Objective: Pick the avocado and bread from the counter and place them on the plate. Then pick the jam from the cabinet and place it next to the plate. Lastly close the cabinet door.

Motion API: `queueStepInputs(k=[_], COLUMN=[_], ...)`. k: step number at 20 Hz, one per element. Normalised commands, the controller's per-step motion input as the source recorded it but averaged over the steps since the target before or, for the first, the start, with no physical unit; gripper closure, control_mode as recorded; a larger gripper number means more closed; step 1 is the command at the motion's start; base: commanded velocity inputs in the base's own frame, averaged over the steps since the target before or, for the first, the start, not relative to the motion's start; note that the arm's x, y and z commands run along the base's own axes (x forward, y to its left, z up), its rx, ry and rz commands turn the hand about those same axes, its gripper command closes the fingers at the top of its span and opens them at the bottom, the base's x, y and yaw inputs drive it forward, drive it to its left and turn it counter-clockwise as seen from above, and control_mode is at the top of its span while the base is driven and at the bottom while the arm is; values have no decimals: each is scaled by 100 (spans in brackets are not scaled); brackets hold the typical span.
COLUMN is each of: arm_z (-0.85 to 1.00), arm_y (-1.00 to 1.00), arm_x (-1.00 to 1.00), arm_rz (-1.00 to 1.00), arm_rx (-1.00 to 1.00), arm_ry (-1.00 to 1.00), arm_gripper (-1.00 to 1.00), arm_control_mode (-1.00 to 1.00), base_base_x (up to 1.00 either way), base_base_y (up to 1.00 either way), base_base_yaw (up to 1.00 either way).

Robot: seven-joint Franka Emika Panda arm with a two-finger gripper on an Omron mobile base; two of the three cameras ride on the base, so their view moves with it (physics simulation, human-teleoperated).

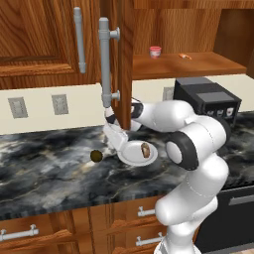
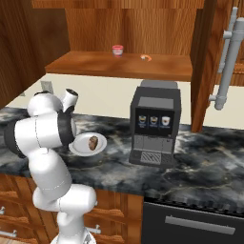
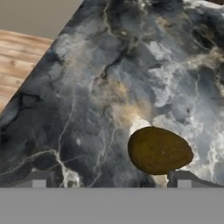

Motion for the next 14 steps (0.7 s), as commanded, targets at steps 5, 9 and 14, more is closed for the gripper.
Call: queueStepInputs(k=[5, 9, 14], arm_z=[-18, -16, -16], arm_y=[4, 4, 10], arm_x=[25, 30, 21], arm_rz=[0, 0, 0], arm_rx=[0, 0, 0], arm_ry=[0, 0, 0], arm_gripper=[-100, -100, -100], arm_control_mode=[-100, -100, -100], base_base_x=[0, 0, 0], base_base_y=[0, 0, 0], base_base_yaw=[0, 0, 0])
